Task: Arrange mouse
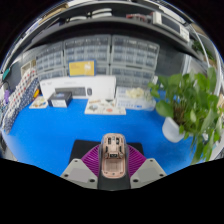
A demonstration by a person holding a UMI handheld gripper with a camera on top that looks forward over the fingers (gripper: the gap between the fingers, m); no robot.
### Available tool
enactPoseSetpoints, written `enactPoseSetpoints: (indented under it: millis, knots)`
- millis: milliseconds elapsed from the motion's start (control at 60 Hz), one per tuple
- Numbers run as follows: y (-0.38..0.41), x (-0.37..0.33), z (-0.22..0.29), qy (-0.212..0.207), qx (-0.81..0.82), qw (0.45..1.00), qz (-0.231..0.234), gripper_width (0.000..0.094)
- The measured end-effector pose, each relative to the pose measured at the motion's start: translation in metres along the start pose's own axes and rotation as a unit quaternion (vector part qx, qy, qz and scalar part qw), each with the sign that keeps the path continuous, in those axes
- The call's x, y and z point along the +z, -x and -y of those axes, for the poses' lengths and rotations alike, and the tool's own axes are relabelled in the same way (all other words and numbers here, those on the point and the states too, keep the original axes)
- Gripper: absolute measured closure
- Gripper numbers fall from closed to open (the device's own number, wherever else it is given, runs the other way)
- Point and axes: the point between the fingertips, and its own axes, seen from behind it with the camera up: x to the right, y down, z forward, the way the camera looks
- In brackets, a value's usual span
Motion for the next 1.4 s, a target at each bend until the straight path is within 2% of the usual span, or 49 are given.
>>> enactPoseSetpoints:
  millis: [83, 200, 250, 350, 600, 667, 683, 717, 767, 1067, 1400]
  knots:
    - [0.003, 0.021, -0.039, 0.038, -0.003, 0.999, 0.005, 0.0614]
    - [0.020, 0.040, -0.078, 0.071, 0.004, 0.997, 0.030, 0.0615]
    - [0.023, 0.044, -0.090, 0.083, 0.001, 0.996, 0.035, 0.0585]
    - [0.025, 0.045, -0.089, 0.066, 0.028, 0.997, 0.036, 0.0575]
    - [0.025, 0.047, -0.087, 0.057, 0.029, 0.997, 0.037, 0.0459]
    - [0.032, 0.046, -0.088, 0.066, 0.024, 0.996, 0.049, 0.0296]
    - [0.034, 0.045, -0.088, 0.070, 0.022, 0.996, 0.051, 0.0206]
    - [0.034, 0.044, -0.090, 0.079, 0.016, 0.996, 0.049, 0.0186]
    - [0.039, 0.039, -0.086, 0.082, 0.001, 0.995, 0.052, 0.0056]
    - [0.092, -0.019, -0.013, 0.022, -0.005, 0.998, 0.066, 0.0069]
    - [0.181, -0.127, 0.070, -0.061, 0.001, 0.997, 0.037, 0.0063]
